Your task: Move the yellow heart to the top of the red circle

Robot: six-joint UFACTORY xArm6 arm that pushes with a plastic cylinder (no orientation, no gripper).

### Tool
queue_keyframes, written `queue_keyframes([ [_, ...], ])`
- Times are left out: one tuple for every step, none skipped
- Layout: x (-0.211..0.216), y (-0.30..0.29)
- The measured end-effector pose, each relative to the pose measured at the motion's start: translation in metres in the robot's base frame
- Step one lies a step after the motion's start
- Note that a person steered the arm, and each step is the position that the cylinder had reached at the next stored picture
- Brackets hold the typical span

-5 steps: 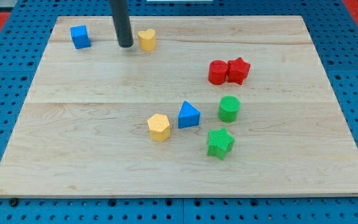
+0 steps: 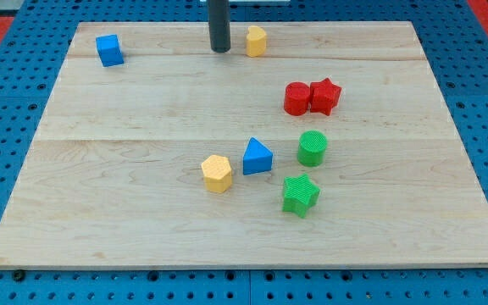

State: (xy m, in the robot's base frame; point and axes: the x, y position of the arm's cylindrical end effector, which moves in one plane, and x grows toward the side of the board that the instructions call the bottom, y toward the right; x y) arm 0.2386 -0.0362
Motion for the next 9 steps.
queue_keyframes([
  [-0.013, 0.026],
  [0.018, 0.051],
  [0.018, 0.061],
  [0.014, 0.065],
  [0.014, 0.067],
  [0.013, 0.067],
  [0.019, 0.059],
  [0.058, 0.012],
  [0.124, -0.008],
])
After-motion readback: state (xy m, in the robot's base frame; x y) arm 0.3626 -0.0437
